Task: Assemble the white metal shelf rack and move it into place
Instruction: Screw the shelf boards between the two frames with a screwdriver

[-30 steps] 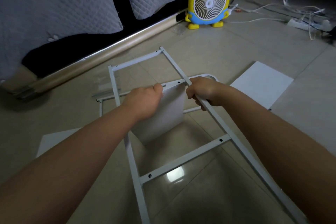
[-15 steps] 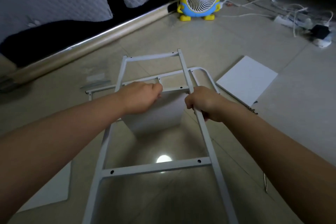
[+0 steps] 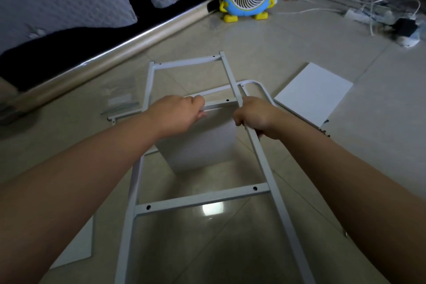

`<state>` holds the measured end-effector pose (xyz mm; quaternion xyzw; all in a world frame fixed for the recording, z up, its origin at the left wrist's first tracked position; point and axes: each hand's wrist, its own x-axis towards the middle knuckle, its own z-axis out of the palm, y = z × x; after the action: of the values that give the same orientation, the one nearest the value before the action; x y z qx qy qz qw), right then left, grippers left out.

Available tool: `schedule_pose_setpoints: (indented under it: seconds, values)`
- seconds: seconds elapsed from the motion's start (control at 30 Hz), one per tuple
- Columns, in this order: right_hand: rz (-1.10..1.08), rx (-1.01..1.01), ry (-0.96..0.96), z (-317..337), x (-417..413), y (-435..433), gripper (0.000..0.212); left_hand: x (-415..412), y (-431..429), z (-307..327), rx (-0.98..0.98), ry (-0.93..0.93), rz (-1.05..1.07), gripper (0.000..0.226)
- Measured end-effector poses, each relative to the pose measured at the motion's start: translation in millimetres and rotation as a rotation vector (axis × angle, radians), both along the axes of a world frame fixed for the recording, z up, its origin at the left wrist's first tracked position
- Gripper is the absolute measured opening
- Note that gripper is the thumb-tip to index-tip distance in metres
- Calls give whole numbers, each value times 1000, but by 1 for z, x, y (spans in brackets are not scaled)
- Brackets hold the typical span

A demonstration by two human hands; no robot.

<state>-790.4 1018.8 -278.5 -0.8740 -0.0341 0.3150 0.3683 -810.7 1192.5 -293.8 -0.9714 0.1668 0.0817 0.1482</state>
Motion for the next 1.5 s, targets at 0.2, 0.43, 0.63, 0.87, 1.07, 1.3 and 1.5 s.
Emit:
schedule_pose_setpoints:
  seconds: [0.2,0.43,0.63,0.87,1.07,1.3,1.5]
  values:
    - [-15,19,4,-2,-5,0,21,-6,-6,-2,69,-36,63,38]
    - [-20,43,11,-2,-12,-2,20,-16,-7,-3,-9,-69,127,38]
    - [-4,71,35,0,-19,-5,17,-21,-12,-2,-16,-57,133,39]
    - [-165,269,140,11,-5,-33,37,-20,-9,-3,-30,-56,107,38]
    - [-237,189,-108,15,12,-21,29,-20,-9,-2,-23,-64,105,39]
    - [263,104,-497,32,15,-20,17,-20,-10,-3,-33,-62,106,38]
    - [568,-162,-608,36,18,-7,27,-18,-6,-10,-57,-88,73,34]
